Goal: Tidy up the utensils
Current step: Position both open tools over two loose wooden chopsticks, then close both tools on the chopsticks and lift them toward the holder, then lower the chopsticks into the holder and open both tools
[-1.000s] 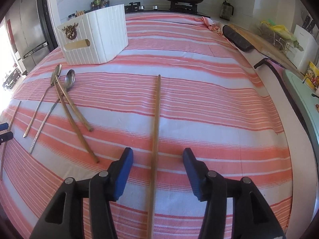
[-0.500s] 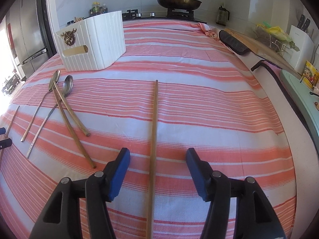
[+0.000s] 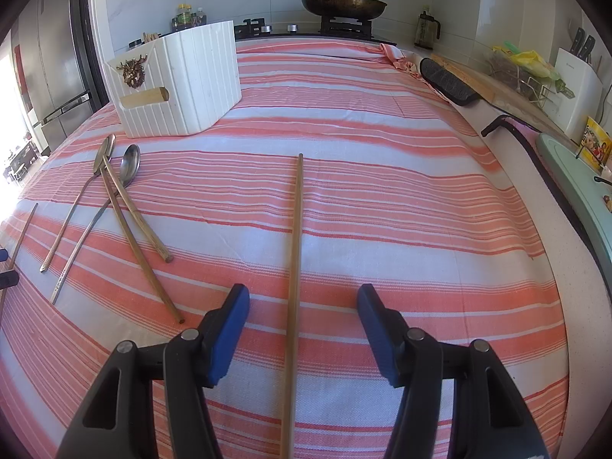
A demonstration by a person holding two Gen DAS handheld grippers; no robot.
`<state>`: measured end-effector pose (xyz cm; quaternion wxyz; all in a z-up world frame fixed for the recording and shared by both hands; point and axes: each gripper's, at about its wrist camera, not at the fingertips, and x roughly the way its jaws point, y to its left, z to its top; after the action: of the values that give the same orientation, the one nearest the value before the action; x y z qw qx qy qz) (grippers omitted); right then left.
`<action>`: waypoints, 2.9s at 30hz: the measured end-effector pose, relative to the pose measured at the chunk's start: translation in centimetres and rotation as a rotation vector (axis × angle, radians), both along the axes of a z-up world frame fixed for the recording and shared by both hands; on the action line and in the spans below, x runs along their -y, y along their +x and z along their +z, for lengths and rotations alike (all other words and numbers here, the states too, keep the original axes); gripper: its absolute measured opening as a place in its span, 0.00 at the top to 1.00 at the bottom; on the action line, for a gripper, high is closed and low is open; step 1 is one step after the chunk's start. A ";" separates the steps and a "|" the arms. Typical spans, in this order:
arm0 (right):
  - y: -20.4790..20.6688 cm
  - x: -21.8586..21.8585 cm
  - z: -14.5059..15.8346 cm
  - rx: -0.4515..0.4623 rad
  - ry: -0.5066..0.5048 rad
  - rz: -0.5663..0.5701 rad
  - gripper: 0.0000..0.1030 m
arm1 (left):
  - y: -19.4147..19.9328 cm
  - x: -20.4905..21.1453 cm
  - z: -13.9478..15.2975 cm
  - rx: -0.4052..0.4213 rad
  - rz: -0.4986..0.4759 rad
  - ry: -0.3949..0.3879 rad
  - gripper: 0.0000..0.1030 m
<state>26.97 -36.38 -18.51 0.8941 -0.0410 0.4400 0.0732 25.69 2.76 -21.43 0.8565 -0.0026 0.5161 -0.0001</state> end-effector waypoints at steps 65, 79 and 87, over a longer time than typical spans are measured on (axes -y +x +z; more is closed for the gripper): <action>0.2 -0.6 18.7 0.247 0.231 0.145 0.95 | 0.3 -4.1 16.6 0.404 -0.108 -0.285 0.96; -1.5 -2.9 24.5 0.441 0.211 0.163 0.95 | -0.4 -4.7 22.5 0.511 -0.146 -0.293 0.96; 0.5 -4.5 27.6 0.528 0.203 0.182 0.95 | 1.6 -4.9 28.0 0.603 -0.167 -0.304 0.96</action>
<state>27.47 -31.85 9.13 0.9668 -0.0085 0.1774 0.1837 27.33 7.68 6.54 0.9574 -0.0878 0.2322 -0.1477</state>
